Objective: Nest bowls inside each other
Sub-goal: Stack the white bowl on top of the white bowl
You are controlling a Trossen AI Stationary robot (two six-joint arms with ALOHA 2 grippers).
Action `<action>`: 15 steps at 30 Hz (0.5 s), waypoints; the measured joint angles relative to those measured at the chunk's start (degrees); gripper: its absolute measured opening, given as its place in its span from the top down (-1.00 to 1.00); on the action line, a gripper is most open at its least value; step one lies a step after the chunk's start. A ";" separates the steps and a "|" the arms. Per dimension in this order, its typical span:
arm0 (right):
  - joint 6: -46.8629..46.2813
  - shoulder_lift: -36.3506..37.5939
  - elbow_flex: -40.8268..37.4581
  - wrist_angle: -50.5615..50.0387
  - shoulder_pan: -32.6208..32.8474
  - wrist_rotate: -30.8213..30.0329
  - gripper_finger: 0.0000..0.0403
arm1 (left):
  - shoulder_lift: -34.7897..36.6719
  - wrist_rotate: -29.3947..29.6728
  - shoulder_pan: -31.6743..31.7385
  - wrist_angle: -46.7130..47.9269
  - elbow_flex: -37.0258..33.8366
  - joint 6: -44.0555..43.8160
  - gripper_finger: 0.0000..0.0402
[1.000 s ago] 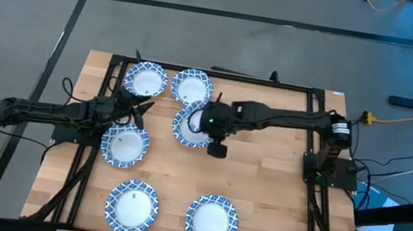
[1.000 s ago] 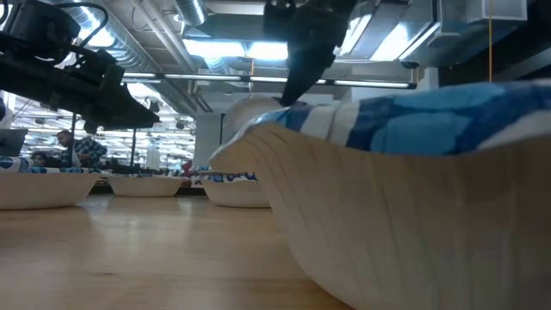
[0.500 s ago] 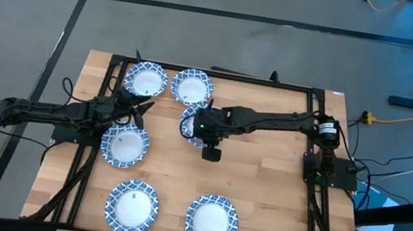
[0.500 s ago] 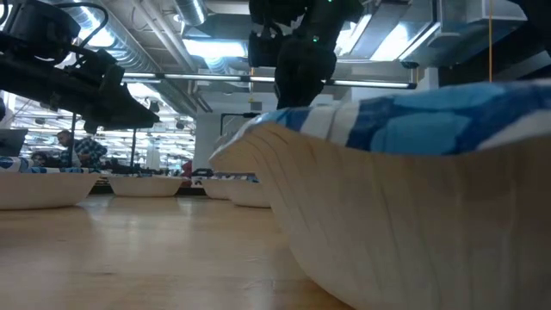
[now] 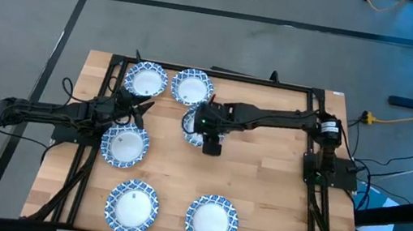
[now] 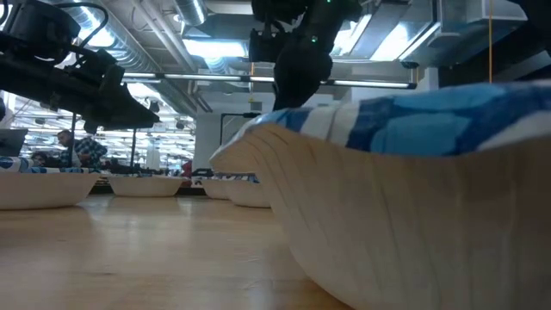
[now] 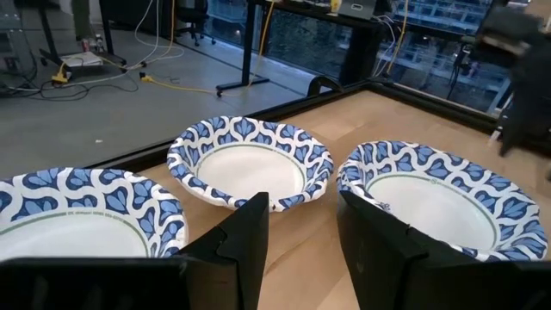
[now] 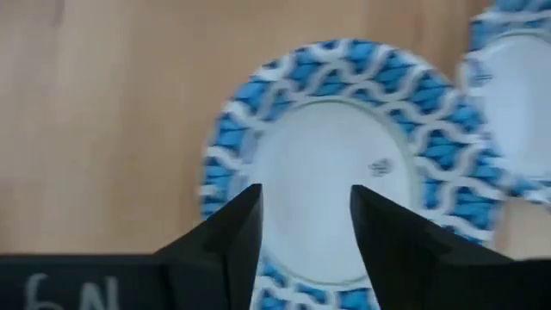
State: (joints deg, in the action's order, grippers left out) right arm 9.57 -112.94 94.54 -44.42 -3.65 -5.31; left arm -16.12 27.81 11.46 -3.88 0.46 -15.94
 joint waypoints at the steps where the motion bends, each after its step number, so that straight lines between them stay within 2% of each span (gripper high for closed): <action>1: 0.10 0.07 0.00 0.20 -0.71 -0.41 0.11 | 0.00 0.00 0.02 0.00 0.01 0.00 0.34; 4: -0.05 0.14 0.00 0.46 -4.04 2.12 0.10 | 0.00 0.00 0.02 0.00 0.00 0.00 0.34; 9: -1.77 0.23 0.00 3.38 -11.02 12.35 0.16 | 0.00 0.00 0.02 0.00 0.01 -0.02 0.34; 15: -7.13 0.23 0.00 10.40 -18.39 18.47 0.25 | 0.00 0.00 0.02 0.00 0.01 0.00 0.34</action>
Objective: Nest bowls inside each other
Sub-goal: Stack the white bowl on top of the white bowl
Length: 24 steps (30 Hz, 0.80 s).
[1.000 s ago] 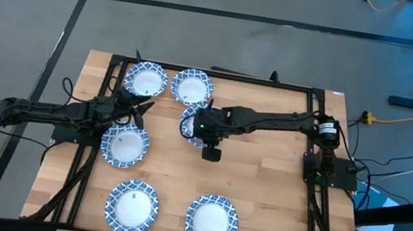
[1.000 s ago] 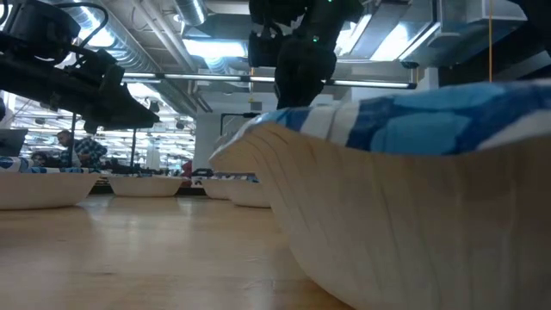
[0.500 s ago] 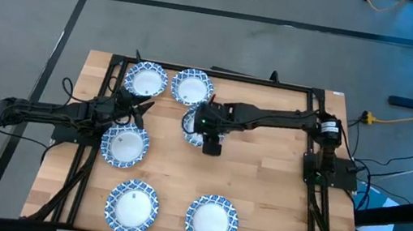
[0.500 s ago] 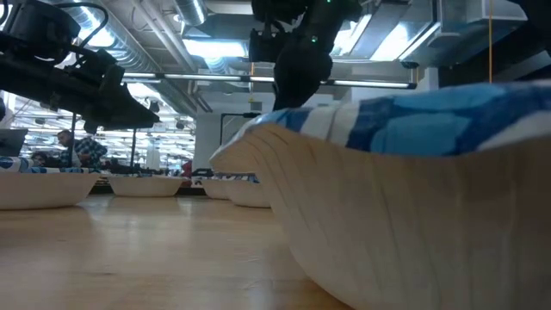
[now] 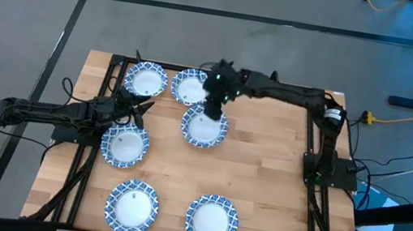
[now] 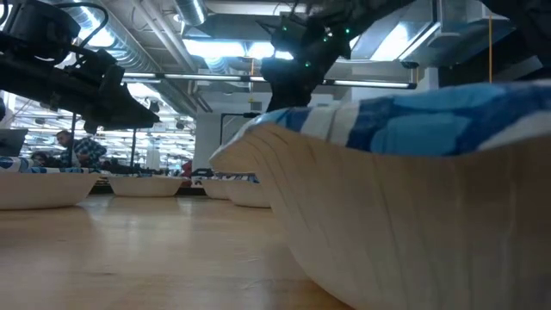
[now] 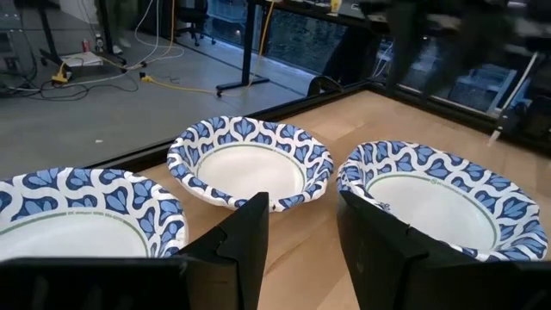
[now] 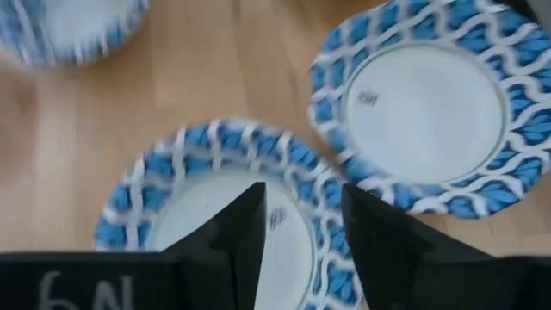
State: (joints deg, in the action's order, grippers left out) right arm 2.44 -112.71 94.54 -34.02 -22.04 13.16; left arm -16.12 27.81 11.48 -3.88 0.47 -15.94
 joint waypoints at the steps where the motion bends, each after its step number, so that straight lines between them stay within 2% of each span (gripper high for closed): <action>1: -1.63 0.00 0.00 1.16 -1.21 1.98 0.26 | 0.01 0.00 0.00 0.00 0.00 0.00 0.34; 3: -4.31 0.00 0.00 2.67 -3.52 4.58 0.28 | 0.02 0.00 -0.01 0.00 0.00 0.00 0.34; 12: -14.34 0.04 -0.02 4.57 -11.49 6.73 0.31 | 0.02 0.01 0.00 0.00 -0.01 -0.01 0.34; 18: -17.30 -0.42 -0.02 6.83 -14.15 13.61 0.31 | 0.00 0.00 0.00 0.00 0.00 -0.02 0.34; 24: -19.89 -2.40 -0.09 7.06 -15.00 14.63 0.31 | 0.00 0.02 0.00 0.00 0.00 -0.08 0.34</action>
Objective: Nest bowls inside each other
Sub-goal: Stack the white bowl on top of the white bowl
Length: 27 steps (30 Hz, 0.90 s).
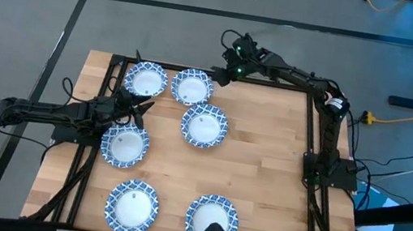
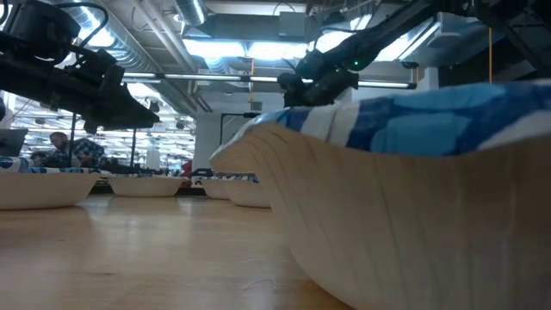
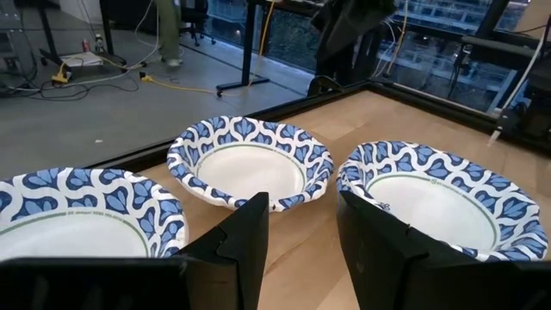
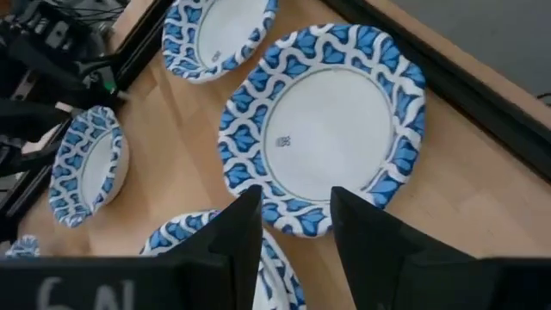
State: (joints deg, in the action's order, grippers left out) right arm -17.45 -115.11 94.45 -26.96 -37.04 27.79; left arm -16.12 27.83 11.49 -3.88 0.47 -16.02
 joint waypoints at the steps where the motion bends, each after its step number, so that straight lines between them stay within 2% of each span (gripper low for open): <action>1: 1.12 0.03 0.00 0.54 0.01 -0.84 0.31 | 0.02 0.00 -0.01 0.00 -0.01 -0.14 0.34; 4: 3.33 0.27 0.02 2.36 0.11 -3.77 0.31 | 0.01 0.00 0.00 0.00 -0.01 -0.16 0.34; 7: 4.26 0.39 0.02 4.01 0.07 -3.95 0.31 | 0.00 0.00 0.00 0.00 0.00 -0.21 0.34; 10: 2.88 0.39 0.02 4.07 0.07 -4.03 0.30 | 0.01 0.00 0.00 0.00 0.00 -0.35 0.34; 15: 1.33 0.39 0.02 3.92 0.07 -7.75 0.23 | 0.01 0.00 -0.01 0.00 0.00 -0.34 0.34; 27: 6.98 0.39 0.02 4.44 0.53 -7.14 0.19 | 0.00 0.00 -0.02 0.00 0.00 -0.36 0.34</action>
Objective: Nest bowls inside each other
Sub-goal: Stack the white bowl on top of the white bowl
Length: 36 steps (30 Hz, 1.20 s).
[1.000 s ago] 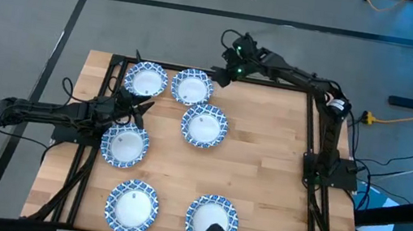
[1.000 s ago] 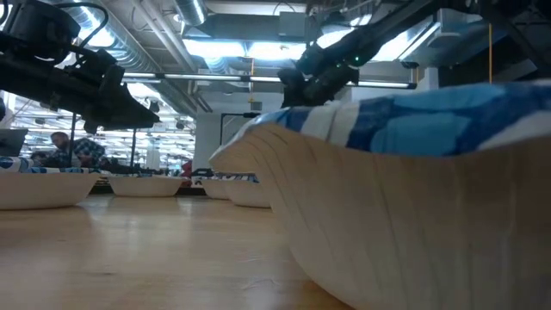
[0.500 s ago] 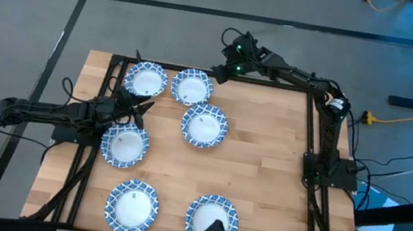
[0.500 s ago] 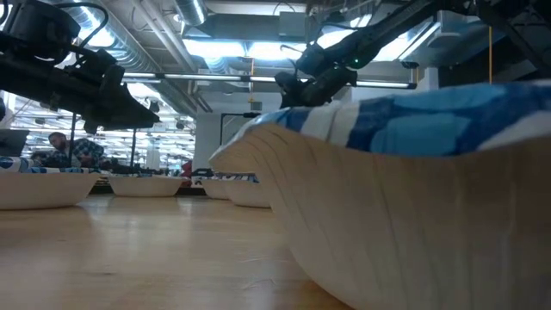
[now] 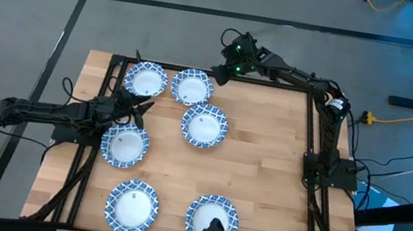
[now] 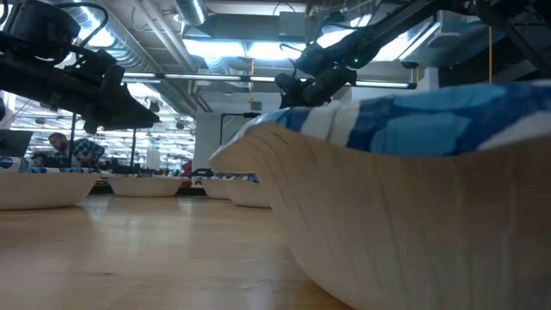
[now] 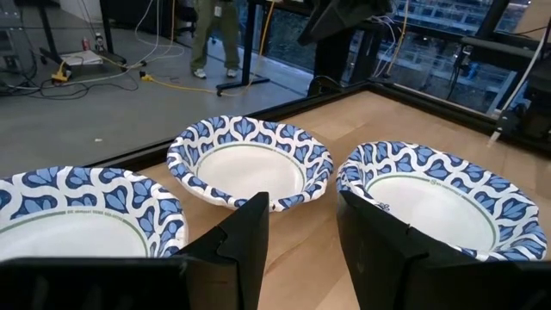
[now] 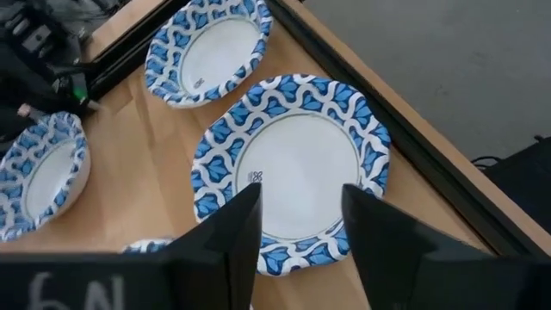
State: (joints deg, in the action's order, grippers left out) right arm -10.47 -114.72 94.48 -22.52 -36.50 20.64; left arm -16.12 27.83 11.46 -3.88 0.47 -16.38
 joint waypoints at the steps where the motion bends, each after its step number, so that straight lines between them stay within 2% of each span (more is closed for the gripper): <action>1: 0.24 0.00 0.00 0.00 0.03 0.01 0.17 | 0.00 0.01 0.02 0.00 0.00 0.02 0.34; 4: 0.32 0.00 0.00 0.00 0.12 0.24 0.01 | 0.00 0.00 0.01 0.00 0.00 0.02 0.34; 11: 0.22 0.00 0.00 0.01 0.16 0.18 -0.58 | 0.00 0.00 0.02 0.00 0.00 0.02 0.34; 14: 0.08 0.02 0.00 0.07 0.16 -0.59 -0.72 | 0.01 0.00 0.02 0.00 -0.01 0.00 0.34; 19: -0.15 0.02 0.00 0.53 0.35 -2.91 -0.78 | 0.02 0.00 0.00 0.00 0.00 0.02 0.34; 24: -5.90 0.04 0.02 0.50 0.47 -2.77 -0.79 | 0.00 0.00 0.00 0.00 0.00 0.02 0.34; 36: -5.78 0.04 0.02 0.50 0.47 -2.67 -0.79 | 0.00 0.00 0.02 0.00 0.00 0.02 0.34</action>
State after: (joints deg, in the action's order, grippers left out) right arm -16.25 -114.67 94.50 -22.02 -36.03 17.98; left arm -16.12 27.83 11.48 -3.88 0.47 -16.36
